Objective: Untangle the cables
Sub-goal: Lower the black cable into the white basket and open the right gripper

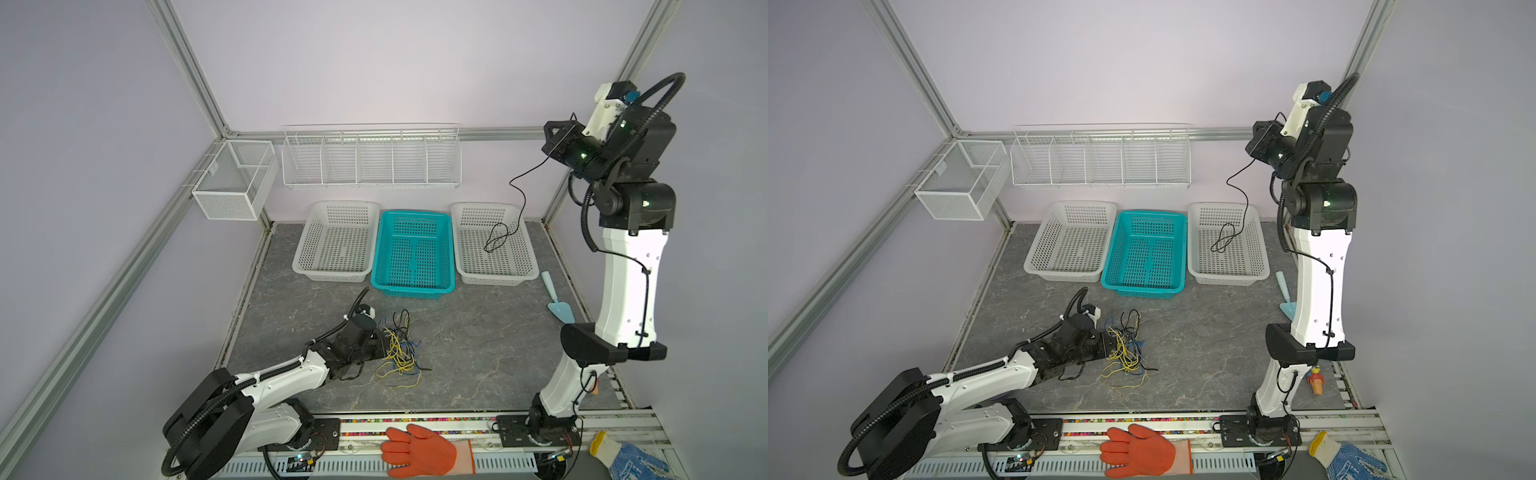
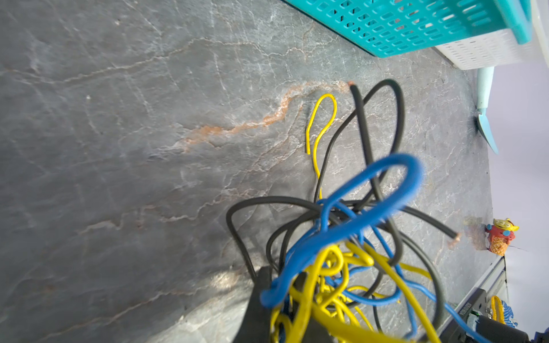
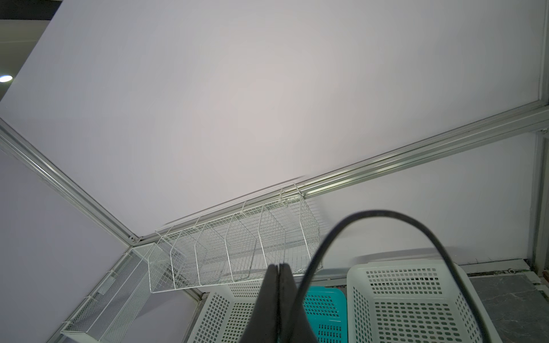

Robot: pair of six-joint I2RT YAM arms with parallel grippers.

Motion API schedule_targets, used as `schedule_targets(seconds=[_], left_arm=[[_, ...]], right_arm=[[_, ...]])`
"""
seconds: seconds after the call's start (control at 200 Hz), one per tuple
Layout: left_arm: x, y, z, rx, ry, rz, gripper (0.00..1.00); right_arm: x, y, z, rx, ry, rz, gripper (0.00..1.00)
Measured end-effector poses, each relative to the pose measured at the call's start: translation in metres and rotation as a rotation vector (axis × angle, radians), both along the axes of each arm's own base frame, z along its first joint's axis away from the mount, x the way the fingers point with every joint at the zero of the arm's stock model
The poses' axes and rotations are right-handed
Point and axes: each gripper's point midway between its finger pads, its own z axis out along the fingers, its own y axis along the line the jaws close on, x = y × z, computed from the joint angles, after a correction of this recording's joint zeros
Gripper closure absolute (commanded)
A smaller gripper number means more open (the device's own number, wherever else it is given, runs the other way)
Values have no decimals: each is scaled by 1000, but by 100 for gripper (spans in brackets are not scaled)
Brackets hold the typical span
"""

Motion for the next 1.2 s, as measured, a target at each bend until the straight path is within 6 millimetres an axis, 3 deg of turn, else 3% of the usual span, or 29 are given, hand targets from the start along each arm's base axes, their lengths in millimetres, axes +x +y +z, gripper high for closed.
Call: schedule_targets(seconds=[0.13, 0.32, 0.475, 0.7, 0.92, 1.09, 1.2], left_arm=[[1, -3, -1, -3, 4, -4, 100], [2, -3, 0, -5, 2, -5, 100], [2, -4, 2, -11, -2, -5, 100], [1, -4, 9, -25, -14, -5, 100], [1, -3, 17, -38, -21, -3, 100], [1, -4, 23, -57, -33, 1, 100], [1, -5, 25, -61, -29, -1, 100]], right_arm=[[35, 4, -49, -3, 120, 23, 94], [80, 2, -151, -10, 355, 22, 94], [88, -5, -212, -20, 495, -7, 92], [77, -10, -305, -23, 724, -40, 89], [72, -10, -337, -28, 811, -43, 61], [68, -7, -341, -47, 822, -49, 46], [52, 1, -340, -67, 824, -33, 39]])
